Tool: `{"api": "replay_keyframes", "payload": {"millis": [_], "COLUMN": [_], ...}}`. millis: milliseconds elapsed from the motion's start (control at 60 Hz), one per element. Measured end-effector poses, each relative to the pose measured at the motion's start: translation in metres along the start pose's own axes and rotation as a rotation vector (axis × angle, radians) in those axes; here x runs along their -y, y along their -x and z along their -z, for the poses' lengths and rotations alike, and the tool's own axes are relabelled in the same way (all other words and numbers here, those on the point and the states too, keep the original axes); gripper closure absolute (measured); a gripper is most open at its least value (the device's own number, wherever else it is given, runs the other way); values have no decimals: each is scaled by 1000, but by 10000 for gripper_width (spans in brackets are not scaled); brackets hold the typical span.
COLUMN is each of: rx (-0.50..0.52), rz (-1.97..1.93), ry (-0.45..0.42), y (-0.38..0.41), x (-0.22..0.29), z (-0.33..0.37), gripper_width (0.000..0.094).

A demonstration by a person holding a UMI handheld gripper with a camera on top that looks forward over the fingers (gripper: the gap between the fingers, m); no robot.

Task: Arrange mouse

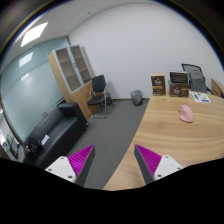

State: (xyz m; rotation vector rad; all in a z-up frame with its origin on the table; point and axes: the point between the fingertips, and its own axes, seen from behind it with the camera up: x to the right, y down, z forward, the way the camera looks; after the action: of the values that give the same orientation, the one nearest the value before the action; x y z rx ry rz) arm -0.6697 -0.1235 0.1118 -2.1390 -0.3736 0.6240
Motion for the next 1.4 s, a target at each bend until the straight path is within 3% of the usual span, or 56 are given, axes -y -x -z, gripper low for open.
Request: {"api": "replay_keyframes", "payload": {"millis": [333, 733, 950, 1400], "rx": [-167, -362, -363, -386], "rz": [-23, -2, -14, -45], "ry": [-11, -58, -69, -52], "y": [-38, -243, -324, -385], "x": [2, 49, 83, 97], "z": [-9, -34, -66, -128], "gripper_width": [108, 110, 110, 105]}}
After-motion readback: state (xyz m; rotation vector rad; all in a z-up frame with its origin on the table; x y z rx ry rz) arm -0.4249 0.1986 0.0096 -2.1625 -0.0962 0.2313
